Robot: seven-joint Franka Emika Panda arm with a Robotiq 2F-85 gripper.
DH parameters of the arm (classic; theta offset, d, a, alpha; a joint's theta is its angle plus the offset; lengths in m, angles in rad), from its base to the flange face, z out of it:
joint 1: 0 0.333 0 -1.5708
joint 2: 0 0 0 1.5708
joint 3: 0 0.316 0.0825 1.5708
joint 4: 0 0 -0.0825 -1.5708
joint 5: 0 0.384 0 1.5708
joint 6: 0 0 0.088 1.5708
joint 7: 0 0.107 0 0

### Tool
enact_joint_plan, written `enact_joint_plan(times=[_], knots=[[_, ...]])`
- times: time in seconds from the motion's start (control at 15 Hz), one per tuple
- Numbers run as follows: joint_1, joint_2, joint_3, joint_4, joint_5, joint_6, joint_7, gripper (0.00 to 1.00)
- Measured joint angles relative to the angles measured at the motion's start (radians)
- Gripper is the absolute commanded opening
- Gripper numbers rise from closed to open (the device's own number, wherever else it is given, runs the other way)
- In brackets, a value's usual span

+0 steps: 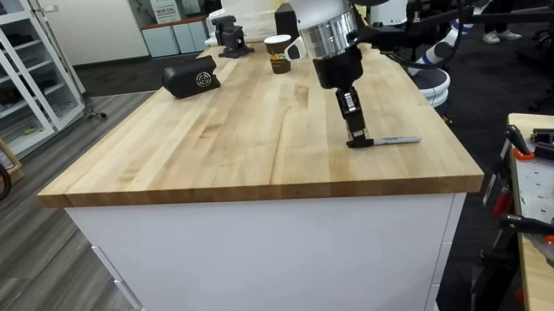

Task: Put the marker in the cup

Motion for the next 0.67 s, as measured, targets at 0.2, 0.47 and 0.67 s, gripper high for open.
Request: enact_joint_plan(times=[0.2, 0.47, 0.67], knots=[[0.000, 0.000, 0.000, 0.001, 0.000, -0.001, 0.000, 0.08], [0.000, 0.000, 0.002, 0.001, 0.000, -0.001, 0.000, 0.08], [0.000, -0.003, 0.003, 0.004, 0.020, -0.018, -0.013, 0.08]])
